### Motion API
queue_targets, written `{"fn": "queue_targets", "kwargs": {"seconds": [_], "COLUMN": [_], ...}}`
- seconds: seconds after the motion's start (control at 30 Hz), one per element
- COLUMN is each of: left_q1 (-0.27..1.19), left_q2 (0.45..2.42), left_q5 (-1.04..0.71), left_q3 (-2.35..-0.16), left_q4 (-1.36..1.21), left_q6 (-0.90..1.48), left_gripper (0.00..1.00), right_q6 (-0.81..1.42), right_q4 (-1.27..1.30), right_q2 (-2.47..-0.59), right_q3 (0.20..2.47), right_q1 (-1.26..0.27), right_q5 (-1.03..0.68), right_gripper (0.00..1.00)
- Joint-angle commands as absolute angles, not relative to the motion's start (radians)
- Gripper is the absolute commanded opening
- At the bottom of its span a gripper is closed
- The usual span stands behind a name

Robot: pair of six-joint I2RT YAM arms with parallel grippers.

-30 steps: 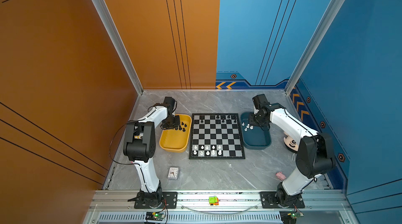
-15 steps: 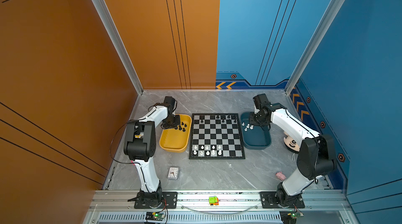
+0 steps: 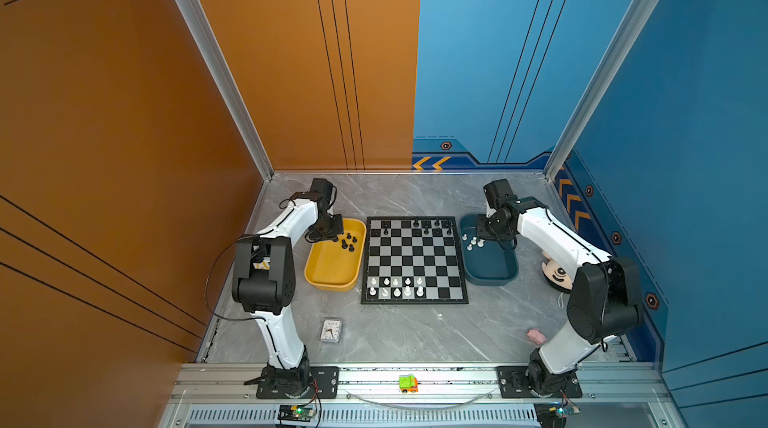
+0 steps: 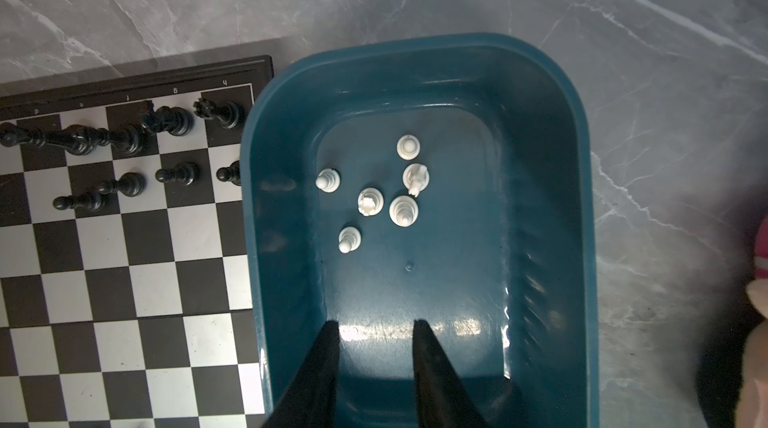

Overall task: Set up the chess pieces on the board
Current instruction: 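Lift the black piece with the left gripper and carry it over the board's far rows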

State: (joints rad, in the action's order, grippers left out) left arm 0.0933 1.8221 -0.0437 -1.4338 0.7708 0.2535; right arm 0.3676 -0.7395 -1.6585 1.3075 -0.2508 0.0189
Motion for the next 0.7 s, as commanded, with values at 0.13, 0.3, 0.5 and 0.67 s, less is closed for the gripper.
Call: {"fn": "queue_targets", "kwargs": {"seconds": [0.13,0.3,0.5,0.67], "left_q1": [0.179,0.273,0.385,0.453], "left_q2": [1.739,1.764,1.848,1.951], "left_q5": [-0.015,-0.036,-0.089,-0.113], "left_q3": [-1.605,-1.715,-1.836,-1.91], "left_q4": [0.896,0.931,0.951,0.958], "left_q6": [0.204,0.18,0.154,0.146], "left_gripper": [0.0,0.0,0.0,0.0], "right_q6": [0.372,0.37,0.371,0.371], "right_q4": [-0.734,-0.724,-0.704,-0.695], "right_q2": [-1.63,-1.633,-1.641,-1.65], "right_q3": [1.285,1.278,1.266,1.26], "right_q1": [-0.256,-0.258,-0.261,-0.262], "right_q5": [-0.002,-0.014,-0.033,-0.046], "right_gripper": [0.32,0.32,0.32,0.32]}}
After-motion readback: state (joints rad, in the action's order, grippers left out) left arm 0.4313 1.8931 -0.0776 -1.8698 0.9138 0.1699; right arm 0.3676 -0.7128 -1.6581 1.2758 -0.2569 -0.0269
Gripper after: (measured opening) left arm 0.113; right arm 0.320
